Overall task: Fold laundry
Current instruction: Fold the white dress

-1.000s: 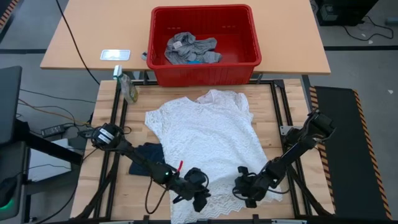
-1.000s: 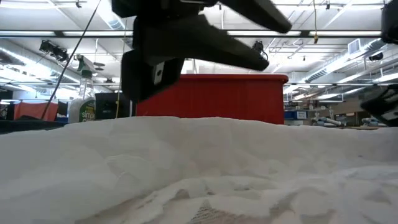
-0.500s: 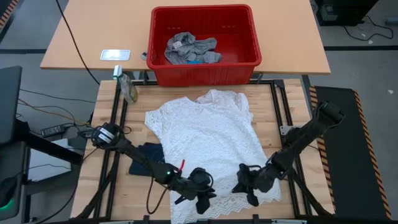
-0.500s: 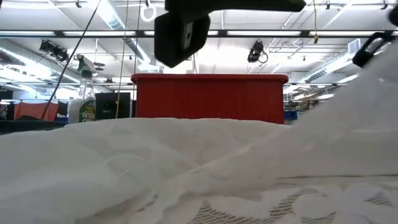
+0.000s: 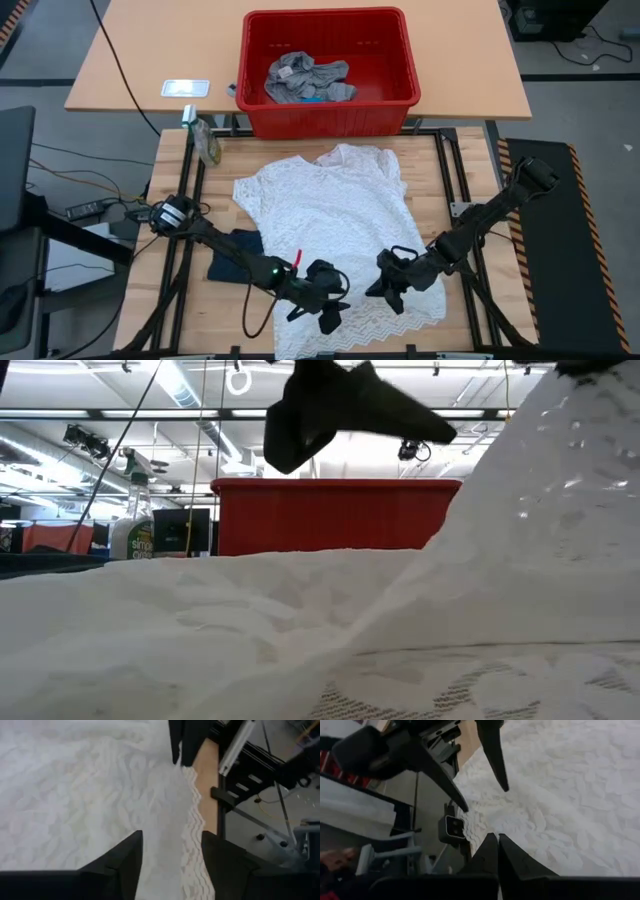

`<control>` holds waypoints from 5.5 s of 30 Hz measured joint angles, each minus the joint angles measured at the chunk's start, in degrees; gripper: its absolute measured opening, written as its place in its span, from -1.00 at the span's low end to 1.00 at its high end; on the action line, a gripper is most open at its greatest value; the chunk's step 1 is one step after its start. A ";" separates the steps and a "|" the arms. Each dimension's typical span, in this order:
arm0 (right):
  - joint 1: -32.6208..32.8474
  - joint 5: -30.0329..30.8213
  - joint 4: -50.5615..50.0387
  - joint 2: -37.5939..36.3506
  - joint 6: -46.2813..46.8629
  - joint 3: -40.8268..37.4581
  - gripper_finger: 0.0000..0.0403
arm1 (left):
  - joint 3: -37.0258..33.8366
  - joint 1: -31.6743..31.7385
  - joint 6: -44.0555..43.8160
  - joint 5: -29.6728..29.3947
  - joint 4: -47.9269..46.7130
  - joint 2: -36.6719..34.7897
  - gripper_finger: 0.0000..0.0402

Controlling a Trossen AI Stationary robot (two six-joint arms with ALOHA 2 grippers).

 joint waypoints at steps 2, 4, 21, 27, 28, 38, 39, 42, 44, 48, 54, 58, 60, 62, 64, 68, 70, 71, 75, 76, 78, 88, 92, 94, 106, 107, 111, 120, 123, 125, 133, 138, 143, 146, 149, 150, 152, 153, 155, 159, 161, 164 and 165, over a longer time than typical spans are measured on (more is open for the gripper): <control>-0.60 0.00 -0.40 0.00 1.16 0.00 -1.00 | 0.00 0.28 -1.63 0.00 0.08 0.02 0.08; -1.26 0.00 -0.17 0.00 1.83 0.00 -1.00 | 0.02 0.68 -2.62 0.00 0.98 0.81 0.11; -0.46 -4.39 -2.64 0.00 2.28 0.00 -1.00 | -0.02 -4.37 -20.26 7.57 4.88 5.49 -0.90; 2.09 -10.19 -2.22 0.00 3.53 0.00 -1.00 | -0.02 -6.12 -20.40 10.82 15.07 5.46 -0.98; 2.82 -11.54 -2.24 0.00 4.04 0.00 -1.00 | -0.02 -6.28 -20.45 11.44 16.82 5.46 -0.98; 11.70 -15.08 -2.51 0.26 12.53 0.00 -0.99 | -0.02 -6.13 -21.91 14.08 18.53 5.40 -0.85; 12.65 -14.72 -2.42 0.67 12.80 0.00 -0.98 | -0.02 -6.24 -22.38 15.37 18.48 5.40 -0.83; 14.52 -14.09 -2.44 2.46 14.91 0.00 -0.90 | -0.02 -6.45 -23.41 19.56 18.49 5.40 -0.79; 15.00 -14.18 -2.39 3.75 16.61 0.00 -0.80 | -0.02 -6.43 -23.45 21.20 18.16 5.40 -0.77; 15.21 -14.84 -0.95 5.32 18.95 0.00 -0.50 | -0.04 -5.08 -23.41 25.05 16.07 4.66 -0.76; 15.09 -14.35 -0.58 4.63 25.05 0.00 -0.08 | -0.04 -2.39 -19.11 28.16 -0.11 -2.11 -0.76; 14.83 -12.03 -1.98 4.11 27.85 0.00 0.05 | -0.02 0.40 -12.95 26.54 -16.92 -8.99 -0.76; 14.43 -9.66 -7.45 4.11 29.64 0.04 0.07 | -0.02 2.58 -8.98 26.06 -24.21 -12.06 -0.76; 13.92 -8.44 -15.63 4.13 33.27 0.03 0.07 | -0.02 5.23 -4.92 25.97 -31.37 -14.98 -0.76; 13.39 -9.29 -22.06 4.15 34.98 -0.02 0.08 | -0.02 8.30 -1.03 26.02 -37.57 -17.77 -0.76; 12.51 -12.95 -24.85 4.15 35.92 -0.02 0.09 | -0.02 16.06 8.09 27.99 -48.78 -23.70 -0.76; 11.84 -9.64 -24.09 4.15 38.15 -0.02 0.09 | -0.02 21.05 13.69 30.69 -53.44 -25.97 -0.79; 11.37 -6.72 -23.66 4.15 39.49 -0.02 0.09 | -0.02 23.40 16.58 31.07 -55.45 -26.86 -0.82; 7.66 5.22 -22.08 4.15 42.67 -0.02 0.05 | -0.02 34.97 28.98 31.24 -62.62 -28.45 -0.96; 6.27 7.11 -21.92 4.15 43.27 -0.02 0.03 | -0.02 37.80 32.00 31.15 -64.16 -28.31 -0.97; 3.65 9.88 -21.38 4.26 45.65 -0.02 0.00 | -0.44 43.42 37.79 31.07 -66.62 -27.90 -0.97; -4.40 14.42 -32.35 15.95 42.66 16.81 -0.28 | -12.88 66.59 59.00 31.03 -58.73 -27.46 -0.57; -4.94 12.04 -45.12 23.23 52.11 25.11 -0.42 | -20.21 69.63 59.30 31.12 -50.86 -27.36 -0.46; -4.94 9.99 -49.10 26.00 55.68 27.72 -0.48 | -24.19 69.45 59.58 31.40 -46.42 -27.36 -0.45; -7.44 -3.11 -57.43 26.33 49.24 24.04 -0.56 | -40.31 67.35 52.21 32.19 -33.20 -27.61 -0.44; -7.78 -3.44 -58.05 25.13 48.01 23.58 -0.56 | -40.49 67.10 51.53 32.38 -34.52 -27.62 -0.44; -9.46 -1.84 -59.65 17.65 41.93 23.58 -0.55 | -40.64 65.13 48.53 33.00 -40.17 -27.72 -0.44; -33.49 4.02 -50.09 7.53 6.42 15.94 -0.55 | -40.79 60.16 36.94 33.85 -35.00 -27.61 -0.44; -44.63 2.14 -34.69 7.90 -6.51 12.46 -0.57 | -40.79 58.76 32.53 36.18 -35.31 -27.58 -0.44; -50.79 -0.18 -26.78 10.06 -11.47 11.53 -0.60 | -40.93 57.81 31.54 36.46 -35.08 -28.18 -0.44; -60.61 -4.29 -21.81 23.77 -21.10 19.19 -0.82 | -41.13 55.21 21.29 35.91 -35.13 -34.11 -0.44; -60.83 -9.32 -21.50 32.40 -25.29 26.17 -0.87 | -41.05 54.10 16.34 36.04 -35.20 -39.47 -0.44; -59.84 -13.59 -21.39 39.36 -26.92 35.73 -0.88 | -41.03 53.10 15.75 36.11 -35.05 -43.11 -0.44; -59.16 -17.19 -22.00 44.09 -27.45 43.71 -0.88 | -41.00 52.87 17.32 36.13 -35.02 -44.10 -0.44; -58.47 -16.59 -31.15 47.64 -27.26 52.49 -0.88 | -40.98 52.94 20.64 36.13 -34.90 -44.26 -0.44; -58.45 -16.56 -35.05 48.20 -28.74 54.48 -0.88 | -40.98 52.97 21.87 36.12 -34.84 -44.24 -0.44; -58.39 -15.70 -40.02 48.64 -30.74 56.78 -0.88 | -40.98 53.03 24.07 36.15 -34.86 -44.26 -0.44; -58.20 -14.60 -41.85 48.14 -30.69 56.96 -0.89 | -40.98 53.04 25.21 36.15 -34.86 -44.25 -0.44; -58.09 -12.68 -43.63 46.41 -29.46 57.08 -0.90 | -40.96 53.04 27.81 36.14 -34.87 -44.24 -0.44; -56.75 -6.37 -51.99 41.78 -28.39 57.33 -0.92 | -40.94 53.28 31.97 36.16 -34.83 -44.25 -0.44; -55.86 -3.10 -56.95 39.89 -27.95 57.19 -0.93 | -40.94 53.29 33.51 36.15 -34.83 -44.26 -0.44; -54.76 -1.99 -62.05 36.38 -27.90 57.25 -0.93 | -40.94 53.31 35.57 36.09 -34.46 -44.26 -0.44; -54.44 -2.84 -63.77 35.36 -27.90 57.29 -0.93 | -40.94 53.31 35.68 36.09 -34.16 -44.26 -0.44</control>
